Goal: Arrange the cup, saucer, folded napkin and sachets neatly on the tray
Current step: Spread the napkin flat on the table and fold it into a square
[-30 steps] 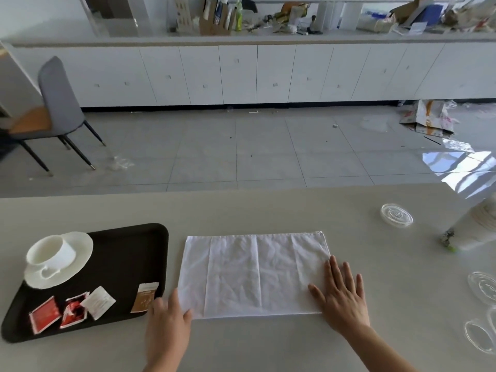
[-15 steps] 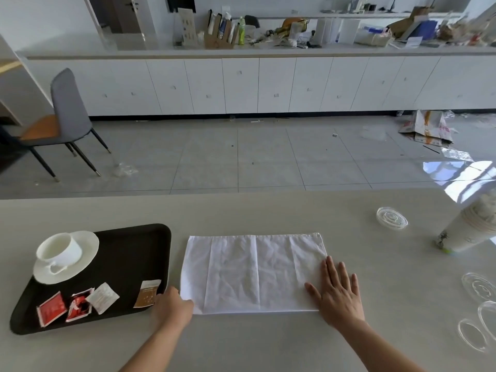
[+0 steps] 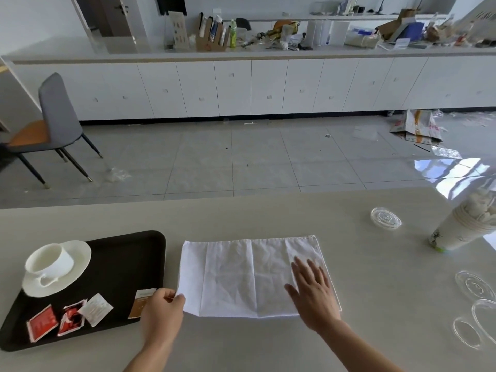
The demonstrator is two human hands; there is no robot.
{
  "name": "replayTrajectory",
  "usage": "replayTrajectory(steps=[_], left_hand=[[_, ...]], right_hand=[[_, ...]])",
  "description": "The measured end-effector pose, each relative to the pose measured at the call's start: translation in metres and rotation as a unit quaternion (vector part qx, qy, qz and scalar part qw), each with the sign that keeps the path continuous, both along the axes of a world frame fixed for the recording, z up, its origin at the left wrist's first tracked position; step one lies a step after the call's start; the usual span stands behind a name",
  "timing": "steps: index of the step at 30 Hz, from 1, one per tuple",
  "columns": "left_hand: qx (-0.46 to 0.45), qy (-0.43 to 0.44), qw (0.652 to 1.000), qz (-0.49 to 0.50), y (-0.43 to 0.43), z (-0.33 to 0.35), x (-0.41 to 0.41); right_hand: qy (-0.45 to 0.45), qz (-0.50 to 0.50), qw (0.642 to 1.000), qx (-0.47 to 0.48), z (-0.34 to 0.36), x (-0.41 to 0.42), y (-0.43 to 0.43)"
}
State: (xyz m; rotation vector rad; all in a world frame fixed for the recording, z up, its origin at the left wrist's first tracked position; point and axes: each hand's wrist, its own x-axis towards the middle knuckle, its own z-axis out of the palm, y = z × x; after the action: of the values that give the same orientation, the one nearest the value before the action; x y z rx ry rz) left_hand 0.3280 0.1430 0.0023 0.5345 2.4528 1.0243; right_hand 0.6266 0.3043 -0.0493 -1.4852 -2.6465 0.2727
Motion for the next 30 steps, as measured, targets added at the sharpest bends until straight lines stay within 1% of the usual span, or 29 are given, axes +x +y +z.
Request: replayTrajectory(steps=[1, 3, 5, 7, 10, 12, 14, 15, 16, 18, 19, 20, 21, 22, 25, 27, 28, 30], left_hand=[[0.002, 0.017, 1.0, -0.003, 0.002, 0.003, 0.002], [0.015, 0.049, 0.999, -0.007, 0.008, 0.013, 0.008], [0.035, 0.067, 0.997, -0.019, 0.014, 0.023, 0.013], [0.051, 0.085, 0.994, -0.037, 0.02, 0.032, 0.019], [0.08, 0.107, 0.989, -0.062, 0.029, 0.046, 0.035], [0.103, 0.127, 0.983, -0.088, 0.036, 0.054, 0.049], [0.121, 0.15, 0.973, -0.124, 0.043, 0.059, 0.064], [0.125, 0.16, 0.969, -0.143, 0.047, 0.061, 0.071], [0.125, 0.167, 0.964, -0.162, 0.05, 0.062, 0.078], [0.117, 0.18, 0.956, -0.2, 0.057, 0.064, 0.091], [0.113, 0.189, 0.95, -0.22, 0.06, 0.064, 0.097], [0.112, 0.199, 0.943, -0.24, 0.063, 0.065, 0.103], [0.111, 0.211, 0.935, -0.261, 0.066, 0.065, 0.109], [0.111, 0.224, 0.927, -0.281, 0.068, 0.065, 0.114], [0.116, 0.254, 0.905, -0.322, 0.075, 0.065, 0.128], [0.123, 0.252, 0.899, -0.336, 0.079, 0.066, 0.134], [0.128, 0.25, 0.897, -0.342, 0.081, 0.066, 0.138], [0.135, 0.245, 0.892, -0.354, 0.085, 0.066, 0.147]], right_hand=[[0.021, 0.03, 0.999, 0.005, 0.001, -0.011, -0.004], [0.032, 0.086, 0.996, -0.008, 0.002, -0.03, -0.01], [0.017, 0.121, 0.992, -0.029, 0.001, -0.043, -0.014], [0.002, 0.129, 0.99, -0.06, 0.001, -0.053, -0.013], [0.035, 0.096, 0.989, -0.107, 0.009, -0.066, -0.007], [0.086, 0.062, 0.985, -0.133, 0.02, -0.075, -0.001], [0.164, -0.001, 0.966, -0.201, 0.039, -0.083, 0.006], [0.223, -0.045, 0.94, -0.254, 0.051, -0.087, 0.01], [0.297, -0.093, 0.894, -0.322, 0.065, -0.091, 0.014], [0.422, -0.157, 0.775, -0.443, 0.085, -0.097, 0.027], [0.449, -0.163, 0.74, -0.474, 0.093, -0.099, 0.035], [0.452, -0.156, 0.732, -0.486, 0.101, -0.1, 0.043], [0.445, -0.146, 0.739, -0.484, 0.108, -0.101, 0.048], [0.435, -0.14, 0.754, -0.472, 0.113, -0.102, 0.052], [0.412, -0.166, 0.806, -0.391, 0.115, -0.103, 0.062], [0.395, -0.175, 0.834, -0.343, 0.115, -0.1, 0.068], [0.386, -0.175, 0.845, -0.328, 0.115, -0.096, 0.07], [0.376, -0.179, 0.855, -0.309, 0.115, -0.086, 0.075]])
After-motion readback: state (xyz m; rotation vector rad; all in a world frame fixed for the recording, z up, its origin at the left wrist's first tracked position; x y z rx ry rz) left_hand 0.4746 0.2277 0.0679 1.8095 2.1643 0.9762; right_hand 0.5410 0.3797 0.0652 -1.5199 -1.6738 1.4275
